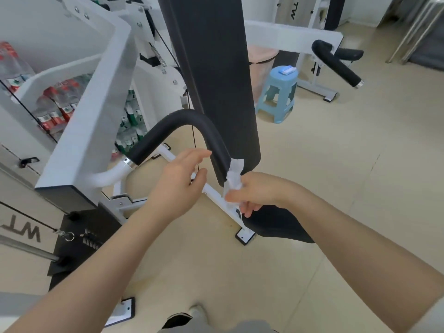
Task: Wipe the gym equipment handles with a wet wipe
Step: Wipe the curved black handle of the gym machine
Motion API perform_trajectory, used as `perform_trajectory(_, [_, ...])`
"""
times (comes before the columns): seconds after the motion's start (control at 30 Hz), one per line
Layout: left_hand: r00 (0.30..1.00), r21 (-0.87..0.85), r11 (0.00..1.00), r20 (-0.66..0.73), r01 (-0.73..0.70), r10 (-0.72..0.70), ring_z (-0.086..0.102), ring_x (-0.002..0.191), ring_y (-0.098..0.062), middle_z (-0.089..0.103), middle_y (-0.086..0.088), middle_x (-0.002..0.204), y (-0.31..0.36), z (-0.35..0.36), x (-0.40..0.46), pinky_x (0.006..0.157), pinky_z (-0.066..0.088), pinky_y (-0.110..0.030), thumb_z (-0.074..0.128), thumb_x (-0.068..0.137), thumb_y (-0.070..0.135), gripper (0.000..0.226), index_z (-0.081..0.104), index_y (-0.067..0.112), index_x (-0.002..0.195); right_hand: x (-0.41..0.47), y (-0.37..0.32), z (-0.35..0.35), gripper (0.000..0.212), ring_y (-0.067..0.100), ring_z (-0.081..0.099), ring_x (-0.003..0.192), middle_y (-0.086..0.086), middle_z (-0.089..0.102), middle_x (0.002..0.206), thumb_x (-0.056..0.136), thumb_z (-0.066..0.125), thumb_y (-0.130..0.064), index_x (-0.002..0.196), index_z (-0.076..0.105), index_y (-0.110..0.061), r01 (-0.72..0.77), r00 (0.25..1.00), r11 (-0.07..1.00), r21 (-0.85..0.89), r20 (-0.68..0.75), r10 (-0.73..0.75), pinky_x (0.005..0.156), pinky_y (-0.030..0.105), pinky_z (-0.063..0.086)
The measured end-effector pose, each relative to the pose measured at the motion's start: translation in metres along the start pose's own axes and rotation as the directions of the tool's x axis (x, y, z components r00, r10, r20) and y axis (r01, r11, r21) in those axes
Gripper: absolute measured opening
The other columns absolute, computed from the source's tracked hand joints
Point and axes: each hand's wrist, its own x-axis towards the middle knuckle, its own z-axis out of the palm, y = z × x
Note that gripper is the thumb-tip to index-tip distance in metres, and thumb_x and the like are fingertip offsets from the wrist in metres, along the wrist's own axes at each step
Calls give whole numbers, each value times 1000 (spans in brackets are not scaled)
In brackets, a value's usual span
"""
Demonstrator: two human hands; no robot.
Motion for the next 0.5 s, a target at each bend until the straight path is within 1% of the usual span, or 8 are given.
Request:
perform_trajectory(0.07, [1000,42,999,-13,-8,8,48,92,-3,52,10,119,16,9,-2,70,27,9,45,95,12,34,53,19,127,-14,18,-2,20,14,63,62,2,65,65,88,51,-25,74,60,-13,29,997,993,-114,76,-20,67,25,48])
perform_trajectory(0.13, [1000,13,1000,-9,7,-7,50,86,1,55,7,118,41,24,-4,68,31,7,45,95,15,33,54,21,126,-38,42,-16,27,14,59,60,3,64,65,90,49,-24,71,60,-8,92,996,984,-152,18,-90,64,25,44])
perform_trajectory(0.2, [999,-84,996,27,41,-39,53,85,3,57,10,115,74,44,-6,68,38,-1,44,96,22,31,54,25,125,-67,70,-37,28,12,55,62,2,62,70,91,54,-29,77,61,-6,167,982,980,-106,-70,-174,65,25,42])
perform_trajectory(0.27, [989,-204,978,146,50,-20,56,95,1,57,13,116,113,71,-5,72,42,-8,45,94,30,32,53,30,125,-96,100,-62,28,11,53,62,1,59,72,88,61,-31,77,61,-5,236,962,967,-94,-114,-246,63,25,41])
perform_trajectory(0.33, [959,-299,952,284,66,22,57,99,4,59,19,110,152,102,-1,77,43,-10,51,90,35,27,54,40,117,-117,131,-86,30,20,59,76,9,62,86,84,65,-29,85,63,0,288,936,948,-135,-170,-308,72,34,48])
perform_trajectory(0.37, [949,-321,944,313,74,32,58,96,5,62,22,104,169,117,2,80,44,-12,56,87,36,23,54,44,109,-127,145,-98,31,24,60,81,12,63,90,83,66,-28,89,64,2,307,923,942,-138,-198,-330,76,38,49])
perform_trajectory(0.43, [954,-320,943,301,90,11,63,89,1,66,21,92,198,147,10,82,50,-22,65,79,42,19,58,42,97,-145,171,-123,26,25,59,78,12,63,85,83,67,-23,88,65,2,353,905,933,-65,-227,-359,75,37,48])
perform_trajectory(0.5, [965,-299,949,262,96,-15,65,84,-3,69,14,87,224,174,21,76,52,-27,67,78,45,23,63,31,95,-158,196,-146,13,24,63,84,10,68,88,82,69,-20,88,68,-8,383,904,920,87,-241,-354,80,35,50])
